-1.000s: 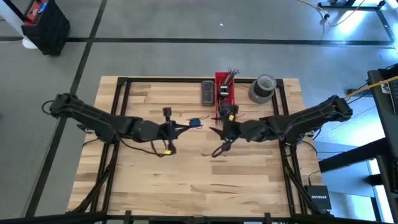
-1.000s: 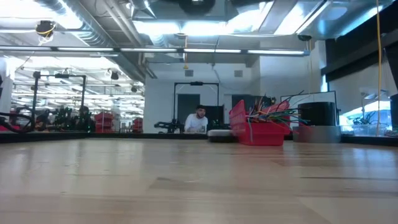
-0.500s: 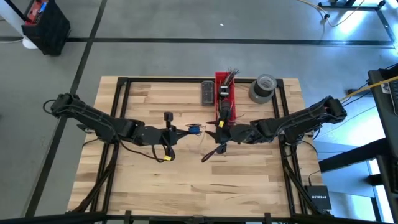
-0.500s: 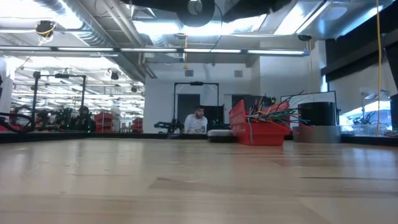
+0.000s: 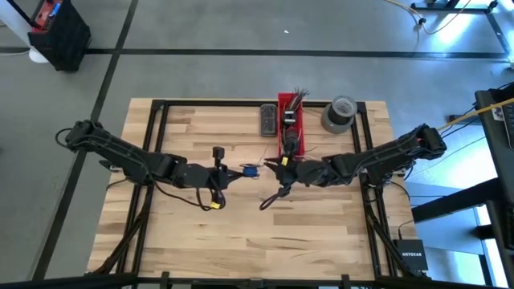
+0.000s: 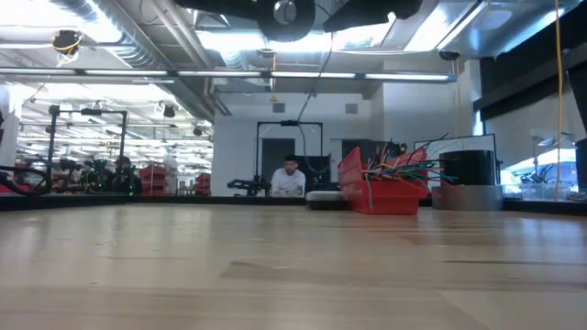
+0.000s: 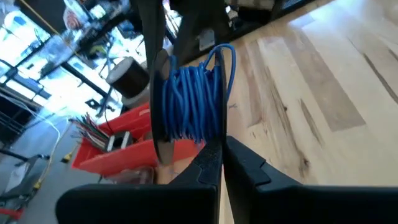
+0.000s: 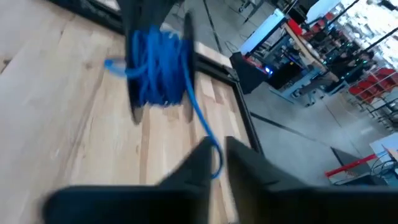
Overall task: Coil cords
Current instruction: Uncoil the blue wire from the black spool
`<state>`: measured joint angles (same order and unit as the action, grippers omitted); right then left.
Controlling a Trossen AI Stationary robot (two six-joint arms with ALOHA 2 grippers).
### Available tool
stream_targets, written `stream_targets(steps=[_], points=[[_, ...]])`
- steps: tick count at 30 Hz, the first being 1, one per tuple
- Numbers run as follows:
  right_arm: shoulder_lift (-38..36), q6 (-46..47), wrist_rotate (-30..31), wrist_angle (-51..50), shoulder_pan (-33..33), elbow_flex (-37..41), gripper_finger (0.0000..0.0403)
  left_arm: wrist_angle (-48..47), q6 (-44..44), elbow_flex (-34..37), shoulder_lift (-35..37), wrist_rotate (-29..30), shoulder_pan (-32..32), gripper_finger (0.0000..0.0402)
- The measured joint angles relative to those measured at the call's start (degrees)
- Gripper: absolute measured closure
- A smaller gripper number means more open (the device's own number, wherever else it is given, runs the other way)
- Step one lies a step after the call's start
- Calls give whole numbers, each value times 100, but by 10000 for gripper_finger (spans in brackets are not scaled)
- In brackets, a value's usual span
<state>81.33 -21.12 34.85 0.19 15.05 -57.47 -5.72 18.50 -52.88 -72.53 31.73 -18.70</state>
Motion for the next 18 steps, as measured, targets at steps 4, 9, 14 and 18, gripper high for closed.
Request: stream_targets(steps=[4, 9, 14, 18], points=[[-10, -158, -141, 225, 3, 0, 387, -142, -71, 0, 0, 2, 15, 397], [-10, -570, -245, 782, 81, 0, 393, -141, -222, 0, -9, -183, 152, 397], [-7, -1295, -700, 1435, -10, 0, 391, 17, -192, -4, -233, -1069, 269, 399], [77, -1392, -1511, 1027, -190, -216, 398, 228, 110, -4, -384, -1399, 306, 399]])
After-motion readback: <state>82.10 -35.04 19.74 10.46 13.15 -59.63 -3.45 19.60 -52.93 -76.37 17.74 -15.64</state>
